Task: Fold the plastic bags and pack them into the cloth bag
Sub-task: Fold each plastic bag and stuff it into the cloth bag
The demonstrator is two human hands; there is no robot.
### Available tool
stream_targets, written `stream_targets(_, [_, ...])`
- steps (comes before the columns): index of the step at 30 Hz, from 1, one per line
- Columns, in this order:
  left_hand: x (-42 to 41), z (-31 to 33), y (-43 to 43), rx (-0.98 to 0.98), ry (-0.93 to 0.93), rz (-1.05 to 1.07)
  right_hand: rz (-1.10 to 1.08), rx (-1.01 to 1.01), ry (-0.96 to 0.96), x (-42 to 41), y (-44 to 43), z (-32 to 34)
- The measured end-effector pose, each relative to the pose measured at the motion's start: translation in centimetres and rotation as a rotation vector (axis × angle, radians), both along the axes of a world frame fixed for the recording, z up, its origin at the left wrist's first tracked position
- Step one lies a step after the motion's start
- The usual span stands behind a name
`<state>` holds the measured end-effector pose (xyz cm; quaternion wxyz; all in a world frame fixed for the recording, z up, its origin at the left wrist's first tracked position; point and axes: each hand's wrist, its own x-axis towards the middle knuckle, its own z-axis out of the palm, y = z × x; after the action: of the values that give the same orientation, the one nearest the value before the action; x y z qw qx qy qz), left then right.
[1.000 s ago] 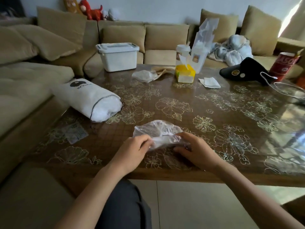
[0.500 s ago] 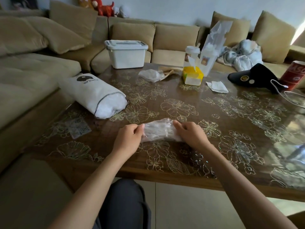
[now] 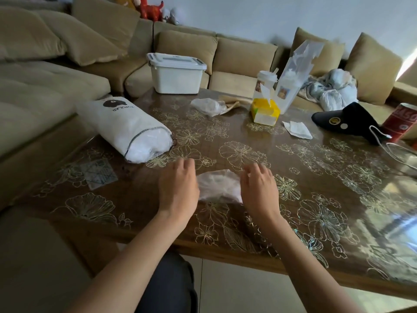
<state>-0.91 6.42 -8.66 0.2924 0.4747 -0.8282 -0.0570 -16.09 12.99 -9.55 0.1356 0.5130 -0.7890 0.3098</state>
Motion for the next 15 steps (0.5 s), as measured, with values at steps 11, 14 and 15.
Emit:
stream_targets(11, [-1.1,-1.9,-1.1,0.425,-0.461,-0.220,0.327,0.591,0.024,0.0,1.3,-1.5])
stream_targets(14, [-1.3,-1.7,-0.9,0.446,-0.449,-0.217,0.325,0.598,0.023,-0.1,1.4,-1.8])
stream_targets(15, [-1.3,-1.6,-1.0,0.455,-0.445,-0.217,0.327,0.594,0.033,-0.1,1.4,-1.9])
